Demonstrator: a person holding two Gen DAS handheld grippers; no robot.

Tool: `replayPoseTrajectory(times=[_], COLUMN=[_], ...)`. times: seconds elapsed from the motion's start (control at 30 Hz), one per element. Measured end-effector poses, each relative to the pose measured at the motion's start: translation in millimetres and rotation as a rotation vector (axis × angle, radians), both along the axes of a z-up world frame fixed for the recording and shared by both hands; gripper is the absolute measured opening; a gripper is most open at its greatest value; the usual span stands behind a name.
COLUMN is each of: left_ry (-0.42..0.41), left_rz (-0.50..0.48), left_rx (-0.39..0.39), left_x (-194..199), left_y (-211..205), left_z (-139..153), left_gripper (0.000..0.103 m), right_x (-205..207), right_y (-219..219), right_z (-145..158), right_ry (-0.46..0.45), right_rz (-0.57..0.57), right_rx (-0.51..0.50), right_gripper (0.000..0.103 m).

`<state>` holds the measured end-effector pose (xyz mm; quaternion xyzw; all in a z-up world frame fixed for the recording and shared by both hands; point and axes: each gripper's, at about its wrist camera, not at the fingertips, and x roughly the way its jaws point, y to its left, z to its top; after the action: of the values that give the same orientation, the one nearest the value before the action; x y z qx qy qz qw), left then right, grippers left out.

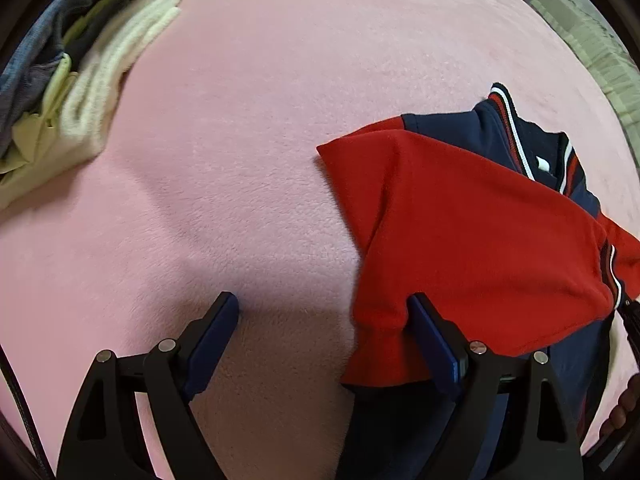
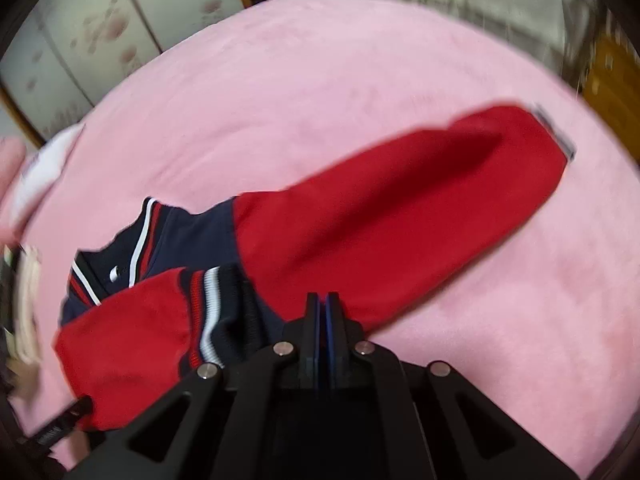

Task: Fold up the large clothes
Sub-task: 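Grasp the other red sleeve cuff with the right gripper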

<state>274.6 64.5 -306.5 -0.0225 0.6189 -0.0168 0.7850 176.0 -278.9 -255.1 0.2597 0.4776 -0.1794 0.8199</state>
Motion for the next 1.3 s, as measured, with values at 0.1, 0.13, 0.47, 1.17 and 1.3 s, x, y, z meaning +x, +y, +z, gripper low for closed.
replayPoseTrajectory(times=[0.1,0.13,0.47,1.17,1.3], left_ry=[0.009,0.020,0.043,0.236,0.231], left_rz=[0.052,0.067,0.204,-0.058,-0.043], left_rx=[0.068,0.095,0.124,0.047,0.041], left_x=[-3.9,-6.5,-44.4,-88.8,-90.5], left_y=[-8.8,-8.9,-91.5,-297.6,-301.6], left_z=[12.7,20.3,82.7,60.0,60.9], left_gripper=[0.085,0.085,0.085,0.085,0.085], right_x=[-6.4,-7.4,-30.1,-49.0,-51.0], right_y=[-14.3,-18.5,-110.6,-277.9,-269.5], right_z=[3.0,4.5,16.3,-13.3,1.3], right_ry=[-0.027,-0.024,0.112,-0.063,-0.123], right_rz=[0.016,0.026,0.081,-0.234,-0.250], right_rx=[0.052,0.059,0.213,0.362,0.327], right_gripper=[0.003,0.003,0.024,0.027,0.017])
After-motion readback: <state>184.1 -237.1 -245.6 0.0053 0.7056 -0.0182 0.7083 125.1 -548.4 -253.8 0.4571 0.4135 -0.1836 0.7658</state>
